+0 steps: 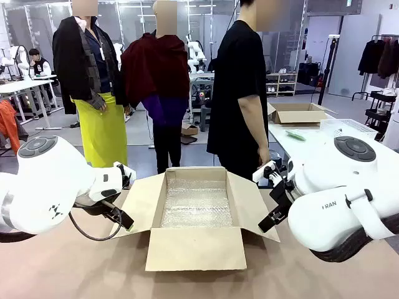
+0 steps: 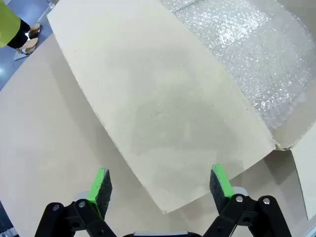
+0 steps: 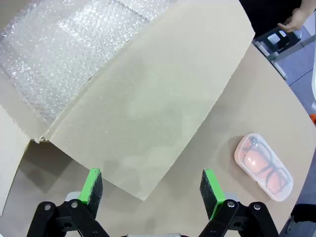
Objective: Pack the glasses set securely to prepare it for shipping.
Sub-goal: Place the Glasses case inside the Package Box.
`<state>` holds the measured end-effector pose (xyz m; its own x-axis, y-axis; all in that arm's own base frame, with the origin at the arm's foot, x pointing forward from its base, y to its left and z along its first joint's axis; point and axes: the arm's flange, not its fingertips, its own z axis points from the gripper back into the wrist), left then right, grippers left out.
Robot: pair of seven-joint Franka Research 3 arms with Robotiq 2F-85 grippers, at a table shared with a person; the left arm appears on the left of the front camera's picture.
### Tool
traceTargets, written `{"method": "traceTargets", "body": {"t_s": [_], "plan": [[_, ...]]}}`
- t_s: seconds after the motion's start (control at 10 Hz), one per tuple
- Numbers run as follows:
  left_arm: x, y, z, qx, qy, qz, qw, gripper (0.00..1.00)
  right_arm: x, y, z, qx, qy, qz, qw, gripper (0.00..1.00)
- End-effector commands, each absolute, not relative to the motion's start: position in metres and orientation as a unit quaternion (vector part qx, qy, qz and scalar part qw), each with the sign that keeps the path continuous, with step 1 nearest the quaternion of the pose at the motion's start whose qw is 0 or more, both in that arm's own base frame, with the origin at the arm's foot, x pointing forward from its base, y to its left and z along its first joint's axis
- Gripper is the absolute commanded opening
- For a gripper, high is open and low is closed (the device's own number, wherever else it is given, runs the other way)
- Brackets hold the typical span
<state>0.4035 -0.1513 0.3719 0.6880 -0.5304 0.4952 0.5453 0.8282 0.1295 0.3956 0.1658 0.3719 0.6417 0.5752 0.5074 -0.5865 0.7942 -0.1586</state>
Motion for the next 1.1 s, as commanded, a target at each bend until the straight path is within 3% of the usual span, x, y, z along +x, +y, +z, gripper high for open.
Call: {"method": "traceTargets", "body": {"t_s": [0.0,0.9,1.0], "plan": [[0.403,-0.151,0.372,-0.014,-0.265,-0.293,0.919,1.0,0.396,0.166,0.372,0.01,-0.276,0.321,0.906,1.0],[0.403,-0.152,0.372,-0.014,-0.265,-0.293,0.918,1.0,0.396,0.166,0.372,0.01,-0.276,0.321,0.906,1.0],[0.39,-0.148,0.401,-0.01,-0.277,-0.32,0.906,1.0,0.396,0.165,0.372,0.01,-0.276,0.321,0.906,1.0]]}}
